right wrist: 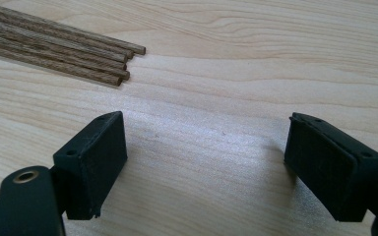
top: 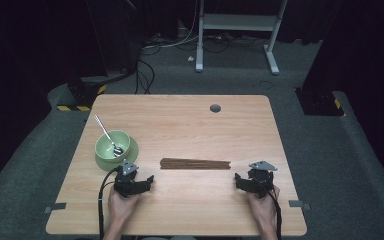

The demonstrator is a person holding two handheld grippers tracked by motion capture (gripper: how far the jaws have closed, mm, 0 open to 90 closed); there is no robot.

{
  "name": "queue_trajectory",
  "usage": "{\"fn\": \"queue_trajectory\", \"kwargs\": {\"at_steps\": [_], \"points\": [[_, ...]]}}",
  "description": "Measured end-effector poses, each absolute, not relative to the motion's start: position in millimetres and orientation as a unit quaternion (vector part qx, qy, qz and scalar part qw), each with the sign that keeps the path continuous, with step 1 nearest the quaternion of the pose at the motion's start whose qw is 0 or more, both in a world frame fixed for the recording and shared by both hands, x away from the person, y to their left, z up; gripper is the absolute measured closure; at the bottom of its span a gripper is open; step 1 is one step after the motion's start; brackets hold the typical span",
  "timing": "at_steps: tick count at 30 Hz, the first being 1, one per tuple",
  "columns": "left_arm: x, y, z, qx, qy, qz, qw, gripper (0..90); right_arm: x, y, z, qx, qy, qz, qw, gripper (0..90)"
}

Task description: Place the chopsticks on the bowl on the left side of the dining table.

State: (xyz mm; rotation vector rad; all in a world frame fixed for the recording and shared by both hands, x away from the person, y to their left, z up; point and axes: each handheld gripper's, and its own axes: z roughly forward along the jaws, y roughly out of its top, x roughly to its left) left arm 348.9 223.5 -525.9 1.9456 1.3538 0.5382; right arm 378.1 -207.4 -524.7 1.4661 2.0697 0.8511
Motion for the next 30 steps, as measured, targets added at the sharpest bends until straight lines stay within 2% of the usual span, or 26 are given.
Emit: {"fn": "queue_trajectory", "kwargs": {"at_steps": [20, 30], "points": [[348, 217, -509, 0.752, 0.506, 0.195, 0.375, 18.9, 378, -207, -525, 0.528, 0.755, 0.311, 0.233, 17.5], [352, 214, -506, 0.754, 0.502, 0.187, 0.379, 17.7, 375, -206, -524, 0.520, 0.758, 0.318, 0.232, 24.4]]}}
